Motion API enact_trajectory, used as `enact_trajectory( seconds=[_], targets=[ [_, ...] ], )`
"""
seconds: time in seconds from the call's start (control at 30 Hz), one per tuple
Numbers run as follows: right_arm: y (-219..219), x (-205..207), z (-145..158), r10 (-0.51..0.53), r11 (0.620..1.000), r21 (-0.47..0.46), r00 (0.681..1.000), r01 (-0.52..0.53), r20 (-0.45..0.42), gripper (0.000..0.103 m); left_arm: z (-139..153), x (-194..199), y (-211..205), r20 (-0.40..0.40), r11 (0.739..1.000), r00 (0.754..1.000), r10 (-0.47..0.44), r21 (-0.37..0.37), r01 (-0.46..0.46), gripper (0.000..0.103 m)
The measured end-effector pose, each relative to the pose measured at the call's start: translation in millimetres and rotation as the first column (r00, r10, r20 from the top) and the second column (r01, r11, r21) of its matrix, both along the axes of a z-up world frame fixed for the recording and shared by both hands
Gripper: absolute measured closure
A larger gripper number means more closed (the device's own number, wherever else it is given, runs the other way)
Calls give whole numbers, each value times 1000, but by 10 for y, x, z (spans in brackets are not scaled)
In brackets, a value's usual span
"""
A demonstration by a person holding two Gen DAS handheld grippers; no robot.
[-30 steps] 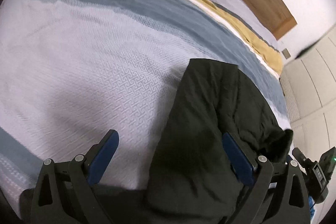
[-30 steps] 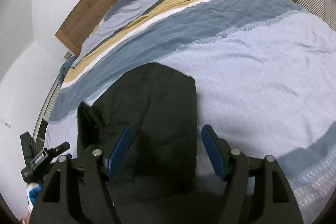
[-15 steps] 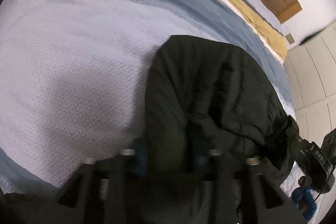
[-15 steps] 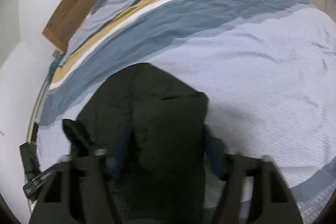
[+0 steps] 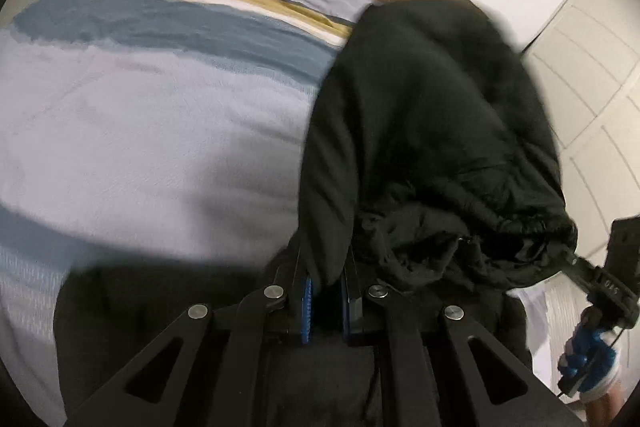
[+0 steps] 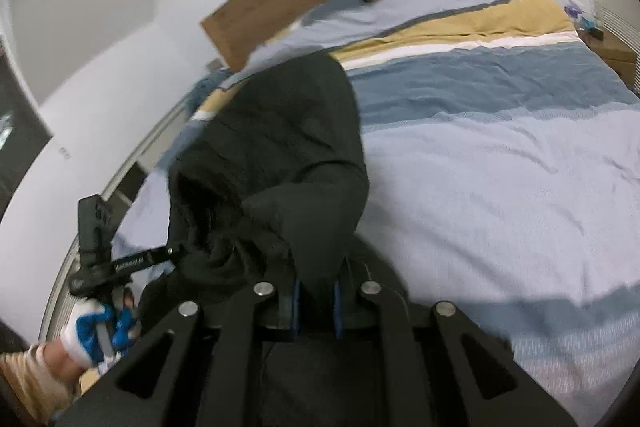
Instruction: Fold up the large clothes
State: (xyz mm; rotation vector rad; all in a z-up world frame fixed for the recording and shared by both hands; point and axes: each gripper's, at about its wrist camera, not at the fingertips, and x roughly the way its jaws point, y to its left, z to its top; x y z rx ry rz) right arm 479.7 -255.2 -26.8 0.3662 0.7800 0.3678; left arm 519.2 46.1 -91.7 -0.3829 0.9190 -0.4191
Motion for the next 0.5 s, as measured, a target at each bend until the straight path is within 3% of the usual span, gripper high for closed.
enact_trajectory(
  seconds=[0.2,0.37,0.5],
  targets=[
    [-68,-693,-437,-32,998,59,997,36,-63,92,-337,-517,319,-74,999,997,17,-35,-20,93],
    [-98,-976,-790,-71,996,35,989,76,-132,91,-469,-836,415,-114,999,993,20,51,-14,93],
    [-58,-1088,-746,-84,996,-26,988,82,-129,87,-398,-1028,568,-108,993,994,23,117,-11,93]
  ],
)
